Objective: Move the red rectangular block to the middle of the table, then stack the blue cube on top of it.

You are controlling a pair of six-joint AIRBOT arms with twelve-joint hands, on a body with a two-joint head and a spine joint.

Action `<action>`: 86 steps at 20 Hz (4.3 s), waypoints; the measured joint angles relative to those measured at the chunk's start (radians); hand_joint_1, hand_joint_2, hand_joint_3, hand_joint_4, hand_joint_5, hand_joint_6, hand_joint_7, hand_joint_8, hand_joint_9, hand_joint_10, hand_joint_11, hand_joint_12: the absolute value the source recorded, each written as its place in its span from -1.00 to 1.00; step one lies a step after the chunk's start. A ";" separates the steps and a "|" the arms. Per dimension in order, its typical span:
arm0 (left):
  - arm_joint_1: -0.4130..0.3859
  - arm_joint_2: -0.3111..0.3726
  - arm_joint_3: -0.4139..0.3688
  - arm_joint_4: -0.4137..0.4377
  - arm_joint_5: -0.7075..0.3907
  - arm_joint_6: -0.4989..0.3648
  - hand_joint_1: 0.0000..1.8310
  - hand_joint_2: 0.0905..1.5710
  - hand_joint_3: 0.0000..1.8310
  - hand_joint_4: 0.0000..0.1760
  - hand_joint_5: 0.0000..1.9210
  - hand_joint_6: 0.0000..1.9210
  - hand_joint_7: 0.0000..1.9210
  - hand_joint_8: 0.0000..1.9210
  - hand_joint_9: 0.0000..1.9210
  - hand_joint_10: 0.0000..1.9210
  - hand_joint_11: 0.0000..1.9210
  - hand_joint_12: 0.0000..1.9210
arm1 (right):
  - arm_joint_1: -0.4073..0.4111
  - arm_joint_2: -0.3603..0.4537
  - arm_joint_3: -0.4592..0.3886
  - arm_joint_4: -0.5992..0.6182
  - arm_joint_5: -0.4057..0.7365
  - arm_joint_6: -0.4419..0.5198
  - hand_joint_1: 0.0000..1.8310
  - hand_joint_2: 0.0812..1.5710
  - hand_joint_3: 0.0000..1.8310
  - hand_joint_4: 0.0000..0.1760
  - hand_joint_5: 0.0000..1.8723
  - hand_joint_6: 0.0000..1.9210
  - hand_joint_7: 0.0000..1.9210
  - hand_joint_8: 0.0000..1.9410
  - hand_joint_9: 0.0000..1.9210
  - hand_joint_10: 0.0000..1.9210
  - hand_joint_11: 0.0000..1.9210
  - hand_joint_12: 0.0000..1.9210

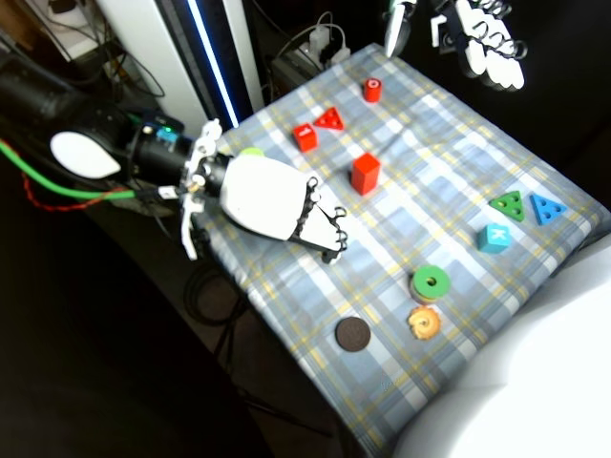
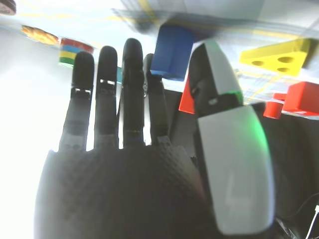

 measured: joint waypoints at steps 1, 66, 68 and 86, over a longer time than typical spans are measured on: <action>0.000 0.000 0.000 0.000 0.000 0.000 -0.65 0.53 -1.00 -0.32 -1.00 -1.00 -1.00 -1.00 -1.00 -1.00 -1.00 -1.00 | 0.004 -0.003 0.000 -0.004 -0.001 0.000 0.24 0.53 -0.98 -1.00 -0.36 0.21 -0.07 0.01 -0.60 0.02 -1.00 0.53; 0.099 0.013 -0.001 -0.102 -0.091 -0.026 -0.61 0.57 -1.00 -0.58 -1.00 -1.00 -1.00 -1.00 -1.00 -1.00 -1.00 -1.00 | 0.269 -0.084 -0.059 -0.374 0.031 0.052 0.31 0.45 -1.00 -1.00 -0.09 0.15 -0.03 0.20 -0.38 0.33 -0.79 0.95; 0.100 0.013 -0.001 -0.103 -0.090 -0.027 -0.59 0.57 -1.00 -0.55 -1.00 -1.00 -1.00 -1.00 -1.00 -1.00 -1.00 -1.00 | 0.269 -0.088 -0.058 -0.378 0.030 0.052 0.32 0.43 -1.00 -1.00 -0.08 0.12 0.01 0.17 -0.39 0.28 -0.91 0.89; 0.110 0.013 -0.001 -0.106 -0.095 -0.034 -0.54 0.56 -1.00 -0.50 -1.00 -1.00 -1.00 -1.00 -1.00 -1.00 -1.00 -1.00 | 0.269 -0.113 -0.029 -0.501 0.043 0.206 0.25 0.45 -1.00 -1.00 -0.05 0.13 -0.09 0.53 -0.39 0.84 -0.83 1.00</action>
